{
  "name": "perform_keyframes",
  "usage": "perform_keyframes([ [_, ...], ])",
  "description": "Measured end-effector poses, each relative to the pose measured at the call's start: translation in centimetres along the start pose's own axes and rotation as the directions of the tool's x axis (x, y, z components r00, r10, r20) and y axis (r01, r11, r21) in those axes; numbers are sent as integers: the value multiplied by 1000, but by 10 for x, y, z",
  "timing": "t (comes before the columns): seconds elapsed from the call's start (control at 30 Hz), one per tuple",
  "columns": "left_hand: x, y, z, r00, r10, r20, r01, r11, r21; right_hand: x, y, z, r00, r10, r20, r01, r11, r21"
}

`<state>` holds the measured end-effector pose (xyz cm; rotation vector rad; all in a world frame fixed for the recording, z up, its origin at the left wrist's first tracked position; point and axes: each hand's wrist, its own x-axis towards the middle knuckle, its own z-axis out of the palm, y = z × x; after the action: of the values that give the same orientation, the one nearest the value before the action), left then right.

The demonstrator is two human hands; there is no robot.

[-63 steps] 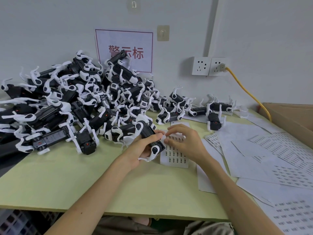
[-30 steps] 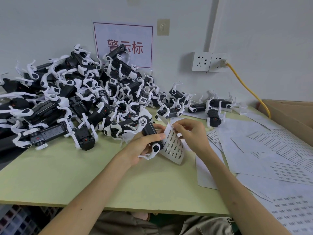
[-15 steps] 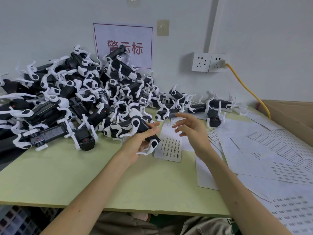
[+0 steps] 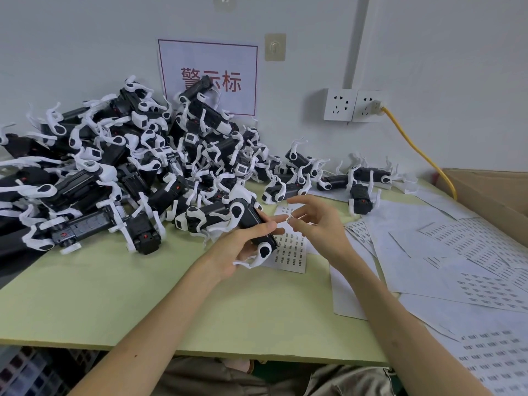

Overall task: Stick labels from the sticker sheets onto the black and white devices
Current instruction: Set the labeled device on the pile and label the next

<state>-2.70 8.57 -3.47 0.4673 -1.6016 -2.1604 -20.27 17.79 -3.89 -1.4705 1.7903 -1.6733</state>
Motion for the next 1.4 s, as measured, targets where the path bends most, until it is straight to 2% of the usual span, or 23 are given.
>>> perform_keyframes([
  [0.17, 0, 0, -2, 1000, 21, 15, -21, 1000, 7, 0, 1, 0, 999, -17, -49, 15, 999, -41],
  [0.33, 2, 0, -3, 999, 40, 36, -38, 998, -55, -1, 4, 4, 972, -210, -110, 172, 944, -280],
  [0.57, 3, 0, -4, 998, 45, 35, -42, 997, -69, -2, 10, 3, 929, -364, -69, 301, 851, -430],
  [0.67, 3, 0, -4, 999, 40, 37, -38, 997, -62, -2, 11, 1, 924, -381, -44, 312, 813, -492],
  [0.73, 4, -1, -4, 1000, 22, 18, -20, 996, -87, -2, 9, 2, 940, -338, -44, 269, 815, -513],
  [0.83, 8, -4, -5, 997, -2, -82, -9, 990, -141, -1, 6, 4, 971, -197, -134, 128, 906, -404],
  [0.9, 10, -4, -6, 988, 29, -154, -55, 984, -170, 1, 4, 0, 983, -36, -182, 14, 992, -125],
  [0.97, 11, -4, -7, 976, 72, -208, -106, 981, -160, 3, -2, -7, 988, 135, -73, -114, 963, 244],
  [1.03, 10, -4, -7, 968, 120, -222, -156, 976, -153, 5, -5, -10, 971, 219, 92, -237, 871, 430],
  [1.1, 9, -4, -4, 968, 147, -203, -170, 981, -99, 4, -5, -8, 956, 206, 209, -276, 872, 404],
  [1.17, 8, -3, 0, 973, 152, -174, -161, 986, -40, 0, -5, 1, 941, 174, 291, -262, 918, 298],
  [1.23, 7, -3, 3, 970, 160, -182, -165, 986, -17, -5, -5, 10, 929, 171, 328, -256, 938, 234],
  [1.4, 6, -3, 9, 951, 179, -252, -175, 984, 37, -8, -5, 17, 915, 148, 375, -260, 927, 270],
])
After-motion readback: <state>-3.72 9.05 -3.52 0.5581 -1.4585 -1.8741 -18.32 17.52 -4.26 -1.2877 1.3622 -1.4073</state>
